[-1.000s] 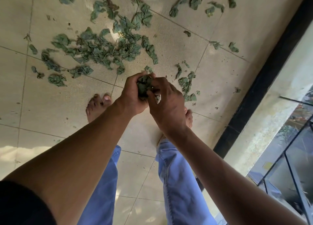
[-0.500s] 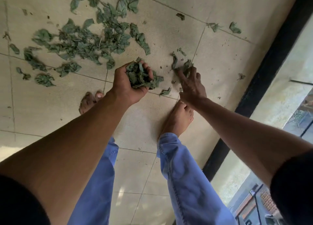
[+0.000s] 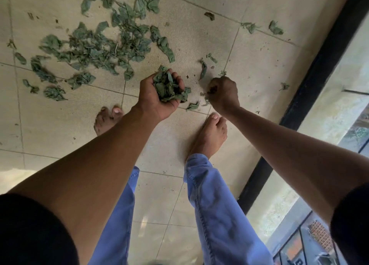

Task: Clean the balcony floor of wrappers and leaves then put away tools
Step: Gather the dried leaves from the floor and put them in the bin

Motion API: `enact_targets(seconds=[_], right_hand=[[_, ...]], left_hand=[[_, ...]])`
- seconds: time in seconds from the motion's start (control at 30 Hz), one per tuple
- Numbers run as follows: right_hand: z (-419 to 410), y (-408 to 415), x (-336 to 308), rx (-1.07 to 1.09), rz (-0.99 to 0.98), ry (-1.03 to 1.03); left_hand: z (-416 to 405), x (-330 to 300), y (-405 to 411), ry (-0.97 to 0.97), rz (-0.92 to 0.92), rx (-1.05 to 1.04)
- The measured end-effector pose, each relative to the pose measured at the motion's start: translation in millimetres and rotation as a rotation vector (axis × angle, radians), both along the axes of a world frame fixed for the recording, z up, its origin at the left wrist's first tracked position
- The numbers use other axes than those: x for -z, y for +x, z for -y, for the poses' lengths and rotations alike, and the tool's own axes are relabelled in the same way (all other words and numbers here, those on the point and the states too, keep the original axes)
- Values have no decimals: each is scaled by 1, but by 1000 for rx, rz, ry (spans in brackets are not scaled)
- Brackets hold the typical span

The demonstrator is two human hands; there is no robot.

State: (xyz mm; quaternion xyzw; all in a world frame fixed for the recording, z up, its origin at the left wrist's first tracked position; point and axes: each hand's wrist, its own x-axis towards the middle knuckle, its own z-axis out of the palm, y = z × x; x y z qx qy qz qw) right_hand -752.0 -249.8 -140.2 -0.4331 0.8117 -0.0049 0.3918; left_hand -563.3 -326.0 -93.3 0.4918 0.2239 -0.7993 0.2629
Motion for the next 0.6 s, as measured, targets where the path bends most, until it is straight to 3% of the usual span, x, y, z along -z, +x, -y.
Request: enact_targets(seconds=[0.13, 0.33, 0.47, 0.6], right_hand=[[4, 13, -51, 439, 452, -6], [14, 38, -83, 830, 915, 77], [24, 51, -82, 1021, 1016, 111], [28, 64, -89, 1017, 1026, 128]], left_hand=[[2, -8, -1, 8, -11, -80], [4, -14, -7, -3, -15, -73], [7, -13, -5, -81, 71, 28], [11, -13, 3, -193, 145, 72]])
